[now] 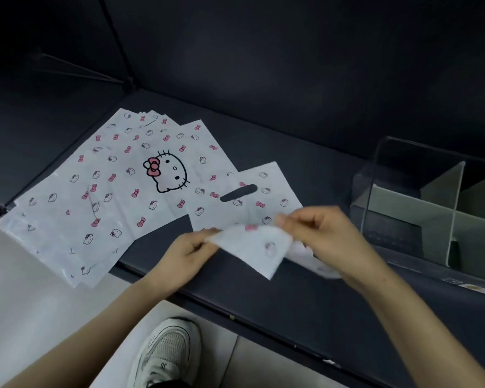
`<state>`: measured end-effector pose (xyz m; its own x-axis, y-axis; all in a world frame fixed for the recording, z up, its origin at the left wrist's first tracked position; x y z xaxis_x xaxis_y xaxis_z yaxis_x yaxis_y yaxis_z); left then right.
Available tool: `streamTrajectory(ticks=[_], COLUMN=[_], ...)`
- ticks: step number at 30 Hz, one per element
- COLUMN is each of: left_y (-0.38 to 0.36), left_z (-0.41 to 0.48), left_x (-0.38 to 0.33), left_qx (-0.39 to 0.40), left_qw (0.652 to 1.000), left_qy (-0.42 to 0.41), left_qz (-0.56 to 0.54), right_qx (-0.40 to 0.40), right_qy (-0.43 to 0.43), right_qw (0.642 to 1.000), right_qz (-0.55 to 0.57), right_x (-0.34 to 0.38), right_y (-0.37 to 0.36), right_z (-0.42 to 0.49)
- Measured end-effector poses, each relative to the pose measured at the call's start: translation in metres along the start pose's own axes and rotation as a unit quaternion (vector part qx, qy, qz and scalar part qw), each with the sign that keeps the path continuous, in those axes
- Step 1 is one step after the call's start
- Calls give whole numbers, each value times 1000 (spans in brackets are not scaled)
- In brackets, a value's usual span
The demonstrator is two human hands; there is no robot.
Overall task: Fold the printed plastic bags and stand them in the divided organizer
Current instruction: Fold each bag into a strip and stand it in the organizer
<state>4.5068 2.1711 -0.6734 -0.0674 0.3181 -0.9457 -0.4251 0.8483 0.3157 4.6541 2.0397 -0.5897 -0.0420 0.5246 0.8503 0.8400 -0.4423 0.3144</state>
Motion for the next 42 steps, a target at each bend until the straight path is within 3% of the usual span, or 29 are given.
streamTrajectory(ticks=[5, 10, 14, 18, 20, 22, 24, 26, 28, 31, 34, 36, 39, 42], left_y=[21, 22, 23, 26, 27, 28, 28, 28, 28, 27, 31, 30, 29, 35], left_z=[4, 6, 5, 2, 2, 1, 3, 4, 3, -5, -13, -17, -21, -26], left_x=[8, 14, 7, 0, 1, 2, 3, 2, 1, -9, -27, -24, -14, -15], left_qx=[-189, -208, -215, -210, -216, -217, -209, -207, -206, -194, -177, -150, -101, -102], left_qw=[970, 959, 959, 959, 957, 955, 954, 954, 955, 957, 922, 895, 891, 882], left_qy=[141, 189, 181, 175, 185, 193, 201, 203, 196, 162, 77, 38, 37, 24], left_qz=[-65, -29, 32, 71, 59, 60, 74, 77, 81, 144, 335, 418, 441, 460], right_qx=[-29, 31, 55, 124, 157, 182, 153, 61, -49, -162, -228, -251, -260, -261], right_qy=[2, -90, -136, -151, -127, -104, -107, -131, -160, -178, -148, -119, -85, -77], right_qw=[999, 991, 975, 886, 850, 841, 874, 926, 950, 955, 961, 960, 959, 957], right_qz=[40, 98, 166, 421, 486, 499, 448, 349, 265, 172, 38, -33, -78, -99], right_x=[4, -33, -66, -92, -94, -93, -93, -100, -107, -118, -108, -97, -87, -84], right_y=[26, 15, 8, -1, -2, -4, -5, -2, 2, 6, 7, 6, 2, 1], right_z=[1, -2, 1, 6, 3, 0, 2, 7, 12, 20, 22, 20, 18, 24])
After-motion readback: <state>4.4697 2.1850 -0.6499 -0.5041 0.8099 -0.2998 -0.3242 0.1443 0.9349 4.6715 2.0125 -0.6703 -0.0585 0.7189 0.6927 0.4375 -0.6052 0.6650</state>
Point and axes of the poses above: each hand's wrist, its own z-axis towards the middle knuckle, its own y-axis out of the back of the hand, x = y × z, the point moved 8 cm from there along z, towards the middle knuckle, and after that the axes turned 11 degrees about -y, right-handed, at the moved point
